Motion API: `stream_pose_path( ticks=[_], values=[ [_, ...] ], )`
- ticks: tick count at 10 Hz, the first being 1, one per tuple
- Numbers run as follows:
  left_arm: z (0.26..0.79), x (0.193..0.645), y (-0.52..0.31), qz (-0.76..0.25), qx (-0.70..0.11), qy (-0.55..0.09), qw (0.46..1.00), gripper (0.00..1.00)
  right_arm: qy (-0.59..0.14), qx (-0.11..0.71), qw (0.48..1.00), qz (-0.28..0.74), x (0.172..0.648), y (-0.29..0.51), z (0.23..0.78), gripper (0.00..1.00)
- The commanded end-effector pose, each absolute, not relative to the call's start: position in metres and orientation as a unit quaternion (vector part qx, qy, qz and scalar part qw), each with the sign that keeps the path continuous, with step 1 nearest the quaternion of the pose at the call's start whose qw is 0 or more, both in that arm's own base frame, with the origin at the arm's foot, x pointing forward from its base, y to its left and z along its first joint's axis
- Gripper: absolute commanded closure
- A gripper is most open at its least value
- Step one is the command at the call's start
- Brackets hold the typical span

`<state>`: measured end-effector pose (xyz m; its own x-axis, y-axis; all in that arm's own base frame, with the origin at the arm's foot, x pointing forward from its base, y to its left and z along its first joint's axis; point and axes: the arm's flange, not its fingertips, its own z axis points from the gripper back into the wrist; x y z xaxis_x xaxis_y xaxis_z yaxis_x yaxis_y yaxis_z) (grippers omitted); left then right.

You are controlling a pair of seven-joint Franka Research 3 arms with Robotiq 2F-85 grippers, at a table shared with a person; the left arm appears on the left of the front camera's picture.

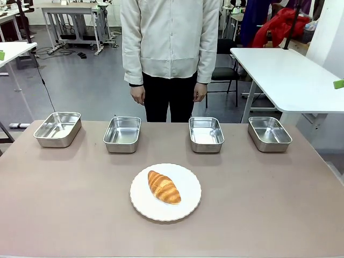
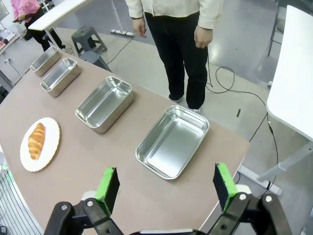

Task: Place the bread in the container.
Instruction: Place the Butter Roll into the Airtight Container indicated by the human.

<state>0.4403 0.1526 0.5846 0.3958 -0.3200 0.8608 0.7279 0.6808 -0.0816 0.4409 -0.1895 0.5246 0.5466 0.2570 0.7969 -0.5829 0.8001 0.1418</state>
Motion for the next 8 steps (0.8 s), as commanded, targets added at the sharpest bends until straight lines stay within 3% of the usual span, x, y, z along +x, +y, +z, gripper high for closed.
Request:
stream_pose_path(
  ticks=[1,8],
  values=[
    [0.5858,0.4405,0.1528,-0.328,-0.235,-0.446,0.799,0.00,-0.414,0.205,0.853,0.245,0.4422,-0.1895,0.5243,0.00],
    [0.5858,0.4405,0.1528,-0.328,-0.235,-0.446,0.799,0.00,-0.414,0.205,0.853,0.245,0.4422,-0.1895,0.5243,0.00]
  ],
)
